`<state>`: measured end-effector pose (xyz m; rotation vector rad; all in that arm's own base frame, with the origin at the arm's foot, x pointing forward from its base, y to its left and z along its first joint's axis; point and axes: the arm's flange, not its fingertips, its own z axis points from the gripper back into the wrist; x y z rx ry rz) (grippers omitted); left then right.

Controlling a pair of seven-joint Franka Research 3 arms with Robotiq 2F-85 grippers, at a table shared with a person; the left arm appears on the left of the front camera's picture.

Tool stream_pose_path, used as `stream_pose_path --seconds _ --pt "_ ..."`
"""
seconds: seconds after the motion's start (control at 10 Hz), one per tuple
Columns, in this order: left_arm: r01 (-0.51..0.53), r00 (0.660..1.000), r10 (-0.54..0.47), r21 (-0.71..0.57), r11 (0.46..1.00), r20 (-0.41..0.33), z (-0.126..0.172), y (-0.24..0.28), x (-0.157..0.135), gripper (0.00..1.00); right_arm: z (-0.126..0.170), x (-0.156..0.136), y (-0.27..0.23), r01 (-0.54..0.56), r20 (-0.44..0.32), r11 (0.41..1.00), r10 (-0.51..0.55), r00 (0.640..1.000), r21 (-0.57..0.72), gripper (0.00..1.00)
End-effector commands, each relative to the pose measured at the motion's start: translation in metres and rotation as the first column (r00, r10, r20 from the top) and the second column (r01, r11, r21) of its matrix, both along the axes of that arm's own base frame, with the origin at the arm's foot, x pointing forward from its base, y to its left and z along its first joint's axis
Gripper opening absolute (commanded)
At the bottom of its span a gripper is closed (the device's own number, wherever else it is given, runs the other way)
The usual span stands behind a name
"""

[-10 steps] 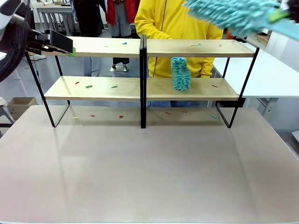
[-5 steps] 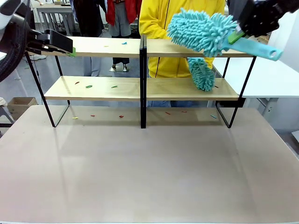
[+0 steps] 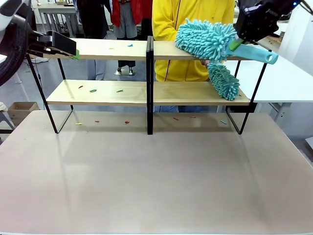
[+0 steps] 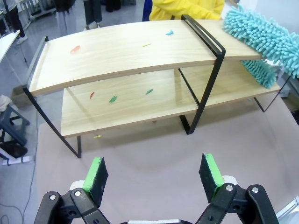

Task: Clean the shelves.
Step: Clean a randomly selected level of the Shelf with the Duster.

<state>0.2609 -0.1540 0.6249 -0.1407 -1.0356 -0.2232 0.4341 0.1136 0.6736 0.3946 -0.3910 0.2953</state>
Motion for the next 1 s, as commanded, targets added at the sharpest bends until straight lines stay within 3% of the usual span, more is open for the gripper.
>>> stream_pose_path --seconds 0.0,0.2,0.4,0.9 --pt "-0.008 1.000 0.008 0.003 1.000 0.003 0.001 0.001 -0.001 1.00 0.016 0.014 -0.006 0.103 0.036 0.994 -0.101 0.994 -0.032 0.12" --pt "-0.008 1.000 0.008 0.003 1.000 0.003 0.001 0.001 -0.001 1.00 0.025 0.020 -0.026 0.228 0.028 0.970 -0.226 0.974 -0.086 0.12" --pt "-0.008 1.000 0.008 0.003 1.000 0.003 0.001 0.001 -0.001 1.00 0.026 0.019 -0.042 0.339 0.073 0.924 -0.331 0.941 -0.178 0.12" --pt "-0.008 1.000 0.008 0.003 1.000 0.003 0.001 0.001 -0.001 1.00 0.023 0.017 -0.068 0.368 0.091 0.913 -0.357 0.930 -0.178 0.12"
